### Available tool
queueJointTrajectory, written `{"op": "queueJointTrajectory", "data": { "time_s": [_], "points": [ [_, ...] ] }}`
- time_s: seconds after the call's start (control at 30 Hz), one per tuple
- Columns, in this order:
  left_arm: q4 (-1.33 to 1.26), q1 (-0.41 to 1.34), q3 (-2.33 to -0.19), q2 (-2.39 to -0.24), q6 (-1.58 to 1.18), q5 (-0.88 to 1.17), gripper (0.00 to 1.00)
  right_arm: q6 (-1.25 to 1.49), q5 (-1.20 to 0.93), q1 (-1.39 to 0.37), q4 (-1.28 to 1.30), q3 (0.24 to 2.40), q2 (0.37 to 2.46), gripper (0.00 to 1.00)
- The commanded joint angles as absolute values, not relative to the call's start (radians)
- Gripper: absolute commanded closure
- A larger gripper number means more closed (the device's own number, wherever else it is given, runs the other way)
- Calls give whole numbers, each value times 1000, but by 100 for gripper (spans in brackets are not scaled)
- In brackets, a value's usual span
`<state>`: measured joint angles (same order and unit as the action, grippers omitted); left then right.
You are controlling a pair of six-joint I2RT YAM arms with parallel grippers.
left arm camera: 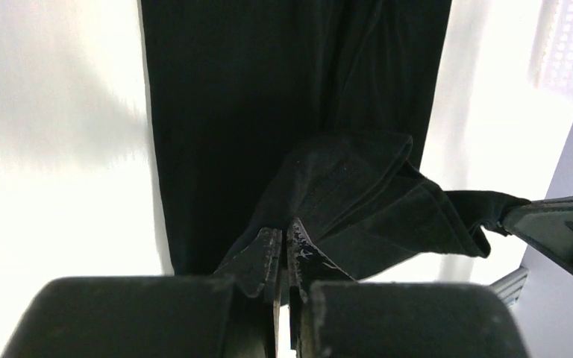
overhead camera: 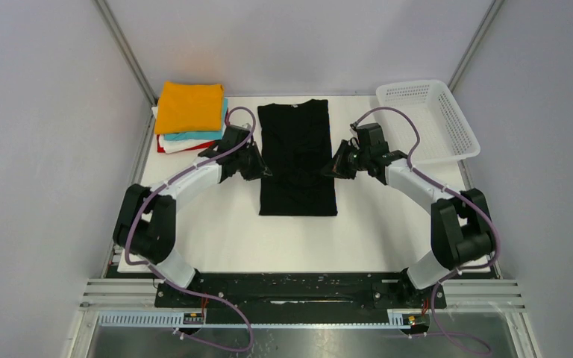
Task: Fold and stack the t-shirts
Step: Fold the folded rectangular tshirt in 1/3 of the way
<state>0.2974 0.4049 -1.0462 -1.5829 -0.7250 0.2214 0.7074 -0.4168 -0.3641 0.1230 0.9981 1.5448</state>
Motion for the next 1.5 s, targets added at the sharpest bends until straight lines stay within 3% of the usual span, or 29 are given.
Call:
{"op": "queueJointTrajectory", "data": {
  "time_s": [0.0, 0.53, 0.7, 0.73, 0.8, 0.83, 0.9, 1.0, 1.23, 1.47],
  "points": [
    [315, 380, -1179, -1679, -684, 206, 100, 664, -487, -324, 104, 1114, 1648, 100],
    [357, 322, -1384, -1909, -678, 156, 100, 611, -575, -215, 77, 1323, 1937, 98],
    [361, 307, -1416, -1939, -682, 144, 89, 611, -626, -197, 80, 1410, 2018, 92],
    [359, 305, -1423, -1941, -681, 144, 80, 608, -633, -195, 89, 1431, 2032, 87],
    [363, 301, -1436, -1935, -681, 131, 75, 601, -635, -190, 120, 1467, 2048, 76],
    [368, 297, -1441, -1925, -681, 131, 69, 597, -631, -189, 134, 1478, 2044, 59],
    [380, 295, -1431, -1889, -681, 145, 43, 579, -605, -189, 159, 1471, 2018, 4],
    [318, 296, -1313, -1776, -687, 160, 3, 550, -564, -189, 188, 1415, 1958, 1],
    [253, 303, -1071, -1566, -695, 172, 1, 574, -538, -193, 132, 1149, 1789, 0],
    [221, 355, -984, -1554, -697, 223, 1, 637, -518, -195, 62, 921, 1642, 1]
  ]
}}
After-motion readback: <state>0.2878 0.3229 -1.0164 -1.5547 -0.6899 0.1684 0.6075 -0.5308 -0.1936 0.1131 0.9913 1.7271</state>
